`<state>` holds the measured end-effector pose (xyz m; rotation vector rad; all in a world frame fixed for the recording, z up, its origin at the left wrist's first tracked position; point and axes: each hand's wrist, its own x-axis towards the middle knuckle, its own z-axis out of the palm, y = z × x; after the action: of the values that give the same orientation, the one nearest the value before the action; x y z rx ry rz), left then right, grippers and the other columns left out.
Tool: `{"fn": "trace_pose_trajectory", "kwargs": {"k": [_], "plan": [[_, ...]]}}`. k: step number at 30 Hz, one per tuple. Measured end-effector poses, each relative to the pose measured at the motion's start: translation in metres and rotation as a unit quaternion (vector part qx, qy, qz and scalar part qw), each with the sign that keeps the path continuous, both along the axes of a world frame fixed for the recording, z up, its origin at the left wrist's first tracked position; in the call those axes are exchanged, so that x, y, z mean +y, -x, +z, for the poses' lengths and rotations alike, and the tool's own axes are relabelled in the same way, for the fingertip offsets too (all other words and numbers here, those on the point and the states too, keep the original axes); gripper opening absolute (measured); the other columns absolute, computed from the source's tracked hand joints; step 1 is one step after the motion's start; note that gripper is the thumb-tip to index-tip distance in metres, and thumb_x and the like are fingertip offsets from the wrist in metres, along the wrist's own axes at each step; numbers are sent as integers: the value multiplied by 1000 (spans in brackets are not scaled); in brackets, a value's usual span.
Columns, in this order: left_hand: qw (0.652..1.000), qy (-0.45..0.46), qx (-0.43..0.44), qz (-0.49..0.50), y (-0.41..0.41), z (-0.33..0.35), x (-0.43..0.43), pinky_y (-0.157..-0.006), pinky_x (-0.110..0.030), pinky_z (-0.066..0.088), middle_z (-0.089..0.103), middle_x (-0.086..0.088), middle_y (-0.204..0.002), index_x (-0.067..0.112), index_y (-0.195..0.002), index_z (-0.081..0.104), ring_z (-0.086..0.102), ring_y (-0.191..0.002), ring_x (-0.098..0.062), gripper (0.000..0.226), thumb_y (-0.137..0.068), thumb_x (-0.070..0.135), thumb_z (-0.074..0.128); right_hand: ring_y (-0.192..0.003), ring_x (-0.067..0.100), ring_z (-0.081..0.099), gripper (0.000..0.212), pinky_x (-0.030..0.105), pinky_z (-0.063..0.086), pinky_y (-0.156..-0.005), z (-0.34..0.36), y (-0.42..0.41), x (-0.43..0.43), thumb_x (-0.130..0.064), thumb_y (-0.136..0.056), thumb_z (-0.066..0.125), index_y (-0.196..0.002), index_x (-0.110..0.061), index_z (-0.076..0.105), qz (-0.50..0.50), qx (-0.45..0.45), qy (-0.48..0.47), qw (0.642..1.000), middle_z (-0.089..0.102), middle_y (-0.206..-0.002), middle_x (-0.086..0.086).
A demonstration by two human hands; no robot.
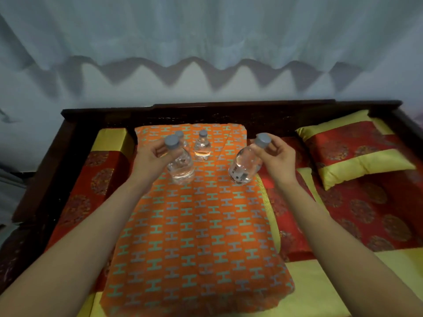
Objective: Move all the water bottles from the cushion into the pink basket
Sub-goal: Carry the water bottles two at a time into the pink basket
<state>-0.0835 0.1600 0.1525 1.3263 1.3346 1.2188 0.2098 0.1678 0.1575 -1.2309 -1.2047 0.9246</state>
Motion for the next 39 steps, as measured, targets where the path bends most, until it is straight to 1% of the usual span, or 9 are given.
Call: {"fn": "trace_pose_trajectory", "kwargs": {"k": [3, 8, 13, 15, 20, 25, 30, 35, 39], "plan": [[999, -16, -20, -26, -22, 4, -14, -87, -33, 49, 72, -2, -107, 17, -107, 71, 66, -98, -12, 28, -79, 14, 74, -89, 12, 70, 33, 24, 55, -78, 10, -23, -37, -7, -77, 77, -107, -9, 67, -45, 0, -9, 999, 73, -96, 5], [994, -19, -30, -107, -83, 7, -30, -95, -41, 49, 69, -17, -112, 4, -110, 67, 64, -101, -24, 30, -80, 8, 72, -87, 8, 71, 31, 18, 55, -75, 21, -83, -107, -9, -75, 79, -104, -17, 70, -126, 2, -13, 992, 75, -92, -3], [980, -19, -35, -196, -166, 7, -50, -87, -27, 52, 75, 5, -96, 19, -97, 72, 68, -93, -11, 22, -80, 7, 72, -96, 15, 70, 37, 29, 55, -80, 24, -159, -185, -13, -76, 80, -111, -10, 69, -219, -17, 16, 975, 74, -102, 5], [970, -15, -46, -237, -207, 7, -60, -83, -21, 51, 76, 11, -93, 23, -96, 72, 69, -92, -7, 23, -79, 7, 73, -92, 10, 70, 36, 24, 55, -77, 27, -193, -220, -15, -75, 80, -109, -14, 70, -265, -29, 19, 964, 74, -99, -1], [943, -12, -60, -328, -318, 15, -85, -81, -19, 53, 76, 11, -95, 25, -94, 73, 69, -93, -6, 24, -77, 9, 75, -91, 7, 69, 35, 23, 56, -79, 41, -274, -297, -15, -75, 79, -108, -20, 69, -354, -59, 28, 933, 73, -98, -8], [923, -12, -62, -379, -436, 19, -121, -74, -15, 52, 76, 9, -95, 33, -89, 76, 70, -90, -6, 24, -75, 14, 78, -98, 16, 69, 38, 29, 56, -84, 49, -365, -370, -13, -76, 77, -113, -11, 68, -412, -70, 39, 907, 73, -105, 3], [917, 7, -66, -394, -561, 10, -164, -78, -22, 50, 76, 9, -97, 30, -90, 76, 70, -95, -10, 22, -72, 18, 80, -99, 11, 68, 35, 27, 55, -87, 55, -464, -440, -8, -79, 74, -112, -15, 67, -439, -63, 42, 895, 72, -105, 1], [901, 11, -75, -427, -669, 3, -203, -72, -15, 53, 75, 9, -100, 22, -100, 74, 70, -96, -9, 32, -69, 23, 80, -106, 16, 65, 37, 35, 51, -94, 57, -558, -491, -8, -82, 71, -118, -14, 64, -484, -59, 54, 871, 70, -111, 4], [888, 10, -66, -456, -751, 4, -218, -82, -28, 53, 75, 3, -102, 17, -103, 74, 70, -97, -13, 39, -65, 28, 80, -106, 19, 64, 39, 40, 49, -98, 51, -626, -517, -7, -83, 71, -120, -13, 63, -526, -38, 57, 847, 70, -110, 5]]}}
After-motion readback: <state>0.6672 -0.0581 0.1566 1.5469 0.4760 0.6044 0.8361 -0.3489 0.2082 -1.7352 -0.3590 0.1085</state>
